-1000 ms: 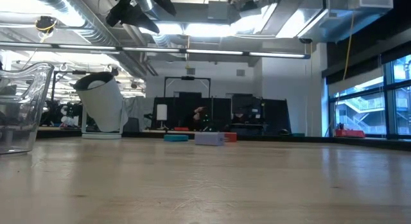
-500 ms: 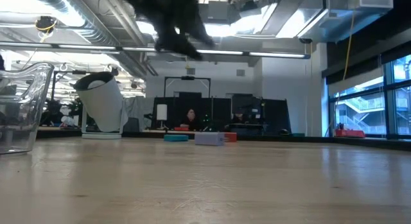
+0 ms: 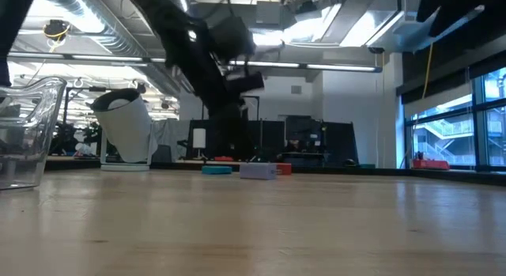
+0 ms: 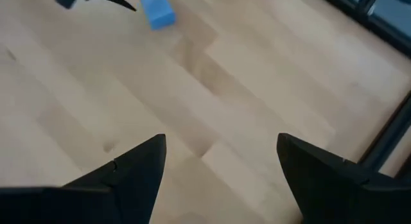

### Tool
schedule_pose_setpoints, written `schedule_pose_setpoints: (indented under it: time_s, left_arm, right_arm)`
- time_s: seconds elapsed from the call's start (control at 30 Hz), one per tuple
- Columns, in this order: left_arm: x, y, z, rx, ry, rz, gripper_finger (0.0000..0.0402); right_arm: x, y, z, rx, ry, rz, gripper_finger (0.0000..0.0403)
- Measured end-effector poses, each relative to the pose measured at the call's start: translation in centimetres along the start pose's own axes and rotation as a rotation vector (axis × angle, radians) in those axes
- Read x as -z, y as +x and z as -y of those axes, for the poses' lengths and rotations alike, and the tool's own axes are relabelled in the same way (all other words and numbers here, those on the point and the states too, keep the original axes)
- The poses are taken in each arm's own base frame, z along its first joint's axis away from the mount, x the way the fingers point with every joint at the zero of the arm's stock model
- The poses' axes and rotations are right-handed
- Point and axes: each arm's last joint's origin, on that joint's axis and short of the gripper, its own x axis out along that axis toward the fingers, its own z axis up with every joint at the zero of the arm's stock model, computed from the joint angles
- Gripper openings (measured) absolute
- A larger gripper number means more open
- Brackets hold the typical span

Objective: Pick & Place Office items
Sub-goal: Put the purple adapter into the left transparent bin

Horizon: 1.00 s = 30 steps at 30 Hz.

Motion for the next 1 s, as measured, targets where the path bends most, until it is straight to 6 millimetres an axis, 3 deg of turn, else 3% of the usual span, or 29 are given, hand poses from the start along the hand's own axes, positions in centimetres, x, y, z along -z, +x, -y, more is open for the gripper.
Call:
schedule_pose_setpoints:
  time_s: [0.23, 0.47, 0.67, 0.87, 1.0]
  left_arm:
    - [-0.7, 3.4, -2.7, 0.096, -0.051, -0.076, 0.0299]
    - [-0.8, 6.2, -3.2, 0.226, -0.073, -0.162, 0.0299]
    - [-0.6, 6.6, -3.2, 0.25, -0.113, -0.193, 0.0284]
    - [-0.9, 6.2, -2.9, 0.247, -0.188, -0.196, 0.0205]
    - [-1.5, 5.2, -2.6, 0.241, -0.27, -0.189, 0.0204]
  right_arm:
    - [-1.3, 0.8, 0.6, 0.051, -0.085, -0.002, 0.03]
    - [-2.3, 1.5, 1.3, 0.09, -0.105, -0.019, 0.03]
    - [-2.7, 1.8, 1.6, 0.103, -0.084, -0.027, 0.03]
    - [-2.9, 1.8, 1.6, 0.115, -0.085, -0.011, 0.03]
    - [-2.9, 1.8, 1.6, 0.122, -0.085, 0.003, 0.03]
